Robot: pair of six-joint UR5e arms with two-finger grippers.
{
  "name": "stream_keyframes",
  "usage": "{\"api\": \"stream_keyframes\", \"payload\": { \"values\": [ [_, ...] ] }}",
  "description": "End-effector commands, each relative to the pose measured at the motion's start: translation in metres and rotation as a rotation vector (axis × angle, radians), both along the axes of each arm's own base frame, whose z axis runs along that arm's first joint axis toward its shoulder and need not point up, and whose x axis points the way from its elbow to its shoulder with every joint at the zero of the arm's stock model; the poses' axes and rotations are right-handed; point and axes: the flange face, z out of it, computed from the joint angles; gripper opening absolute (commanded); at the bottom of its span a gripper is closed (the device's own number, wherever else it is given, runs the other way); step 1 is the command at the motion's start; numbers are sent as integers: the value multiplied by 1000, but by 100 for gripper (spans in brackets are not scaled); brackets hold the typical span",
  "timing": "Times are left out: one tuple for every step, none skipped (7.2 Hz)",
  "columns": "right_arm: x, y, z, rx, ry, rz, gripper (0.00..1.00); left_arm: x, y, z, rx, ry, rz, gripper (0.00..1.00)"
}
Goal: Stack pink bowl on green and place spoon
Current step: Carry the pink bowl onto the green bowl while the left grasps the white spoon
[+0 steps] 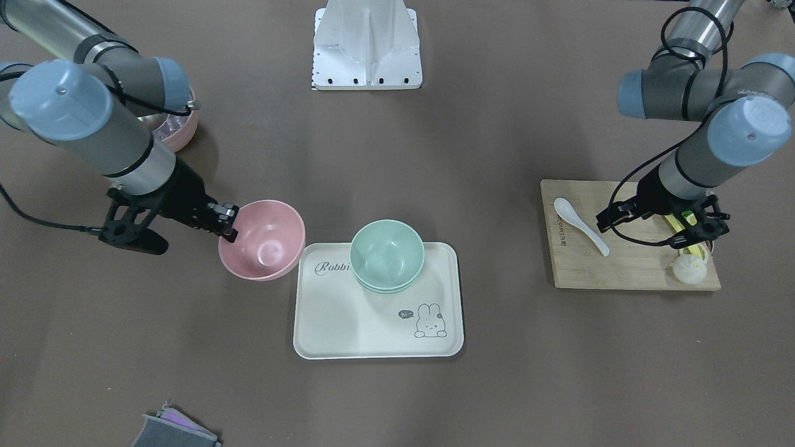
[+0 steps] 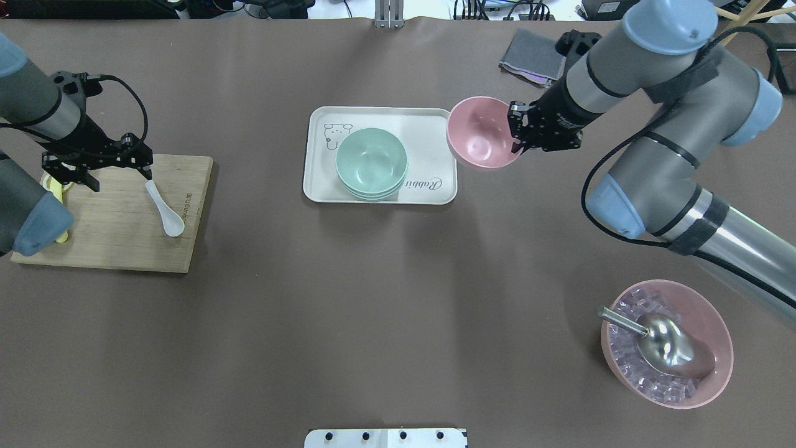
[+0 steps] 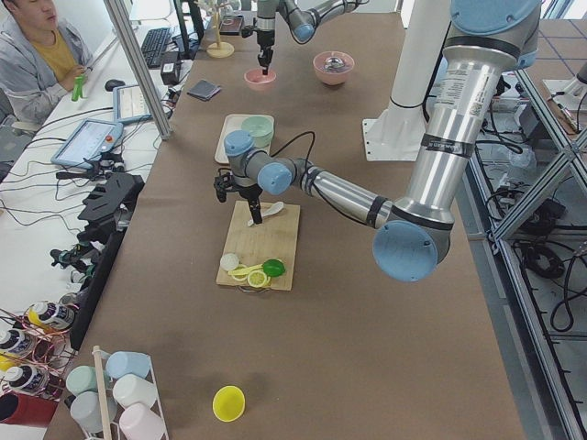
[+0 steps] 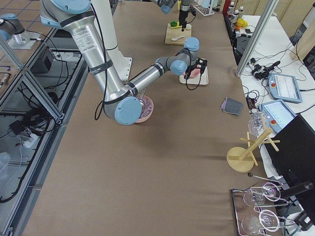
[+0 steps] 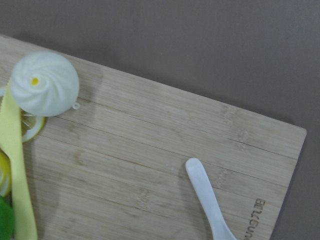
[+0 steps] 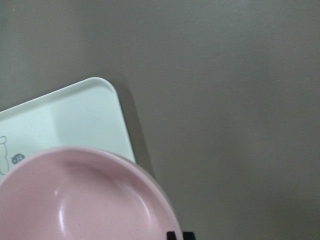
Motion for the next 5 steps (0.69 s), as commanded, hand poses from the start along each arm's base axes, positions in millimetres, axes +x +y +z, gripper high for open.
{"api": "stream_keyframes", "payload": {
  "values": [
    [-64,7,-66,-35,-27,62,0,35,-9,13,-39,20,-52,76],
    [-86,8,-83,-35,-28,82,0,46,-6,18,-51,29,-62,66],
    [-105,12,-92,-29,-24,87,0,49,-5,19,-54,30,-63,57],
    [-119,20,-93,-28,-19,88,0,53,-4,22,-53,25,-62,46],
    [-138,30,-91,-16,-2,91,0,54,-4,22,-56,26,-61,22]
  ]
}}
